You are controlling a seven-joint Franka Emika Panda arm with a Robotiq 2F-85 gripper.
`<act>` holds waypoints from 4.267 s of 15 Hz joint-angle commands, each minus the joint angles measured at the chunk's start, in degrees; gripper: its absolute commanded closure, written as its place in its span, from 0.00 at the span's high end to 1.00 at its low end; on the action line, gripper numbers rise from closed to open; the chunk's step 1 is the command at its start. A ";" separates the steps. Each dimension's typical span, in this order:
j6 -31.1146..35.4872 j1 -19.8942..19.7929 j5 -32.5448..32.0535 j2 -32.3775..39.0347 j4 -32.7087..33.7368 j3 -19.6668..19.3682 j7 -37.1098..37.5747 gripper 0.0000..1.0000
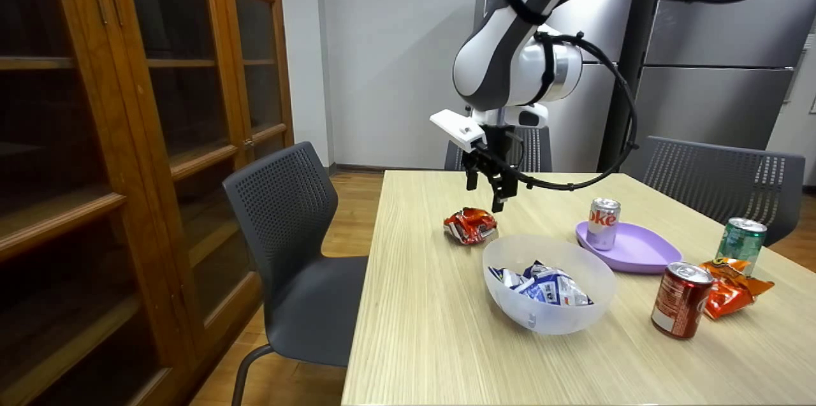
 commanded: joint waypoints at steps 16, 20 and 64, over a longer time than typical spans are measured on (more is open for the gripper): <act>-4.83 0.20 1.38 19.45 26.00 -1.55 -3.73 0.68; -5.18 0.16 1.35 20.44 27.64 -1.75 -3.91 0.36; 8.15 3.22 -6.39 -23.99 -28.88 -3.75 2.05 0.00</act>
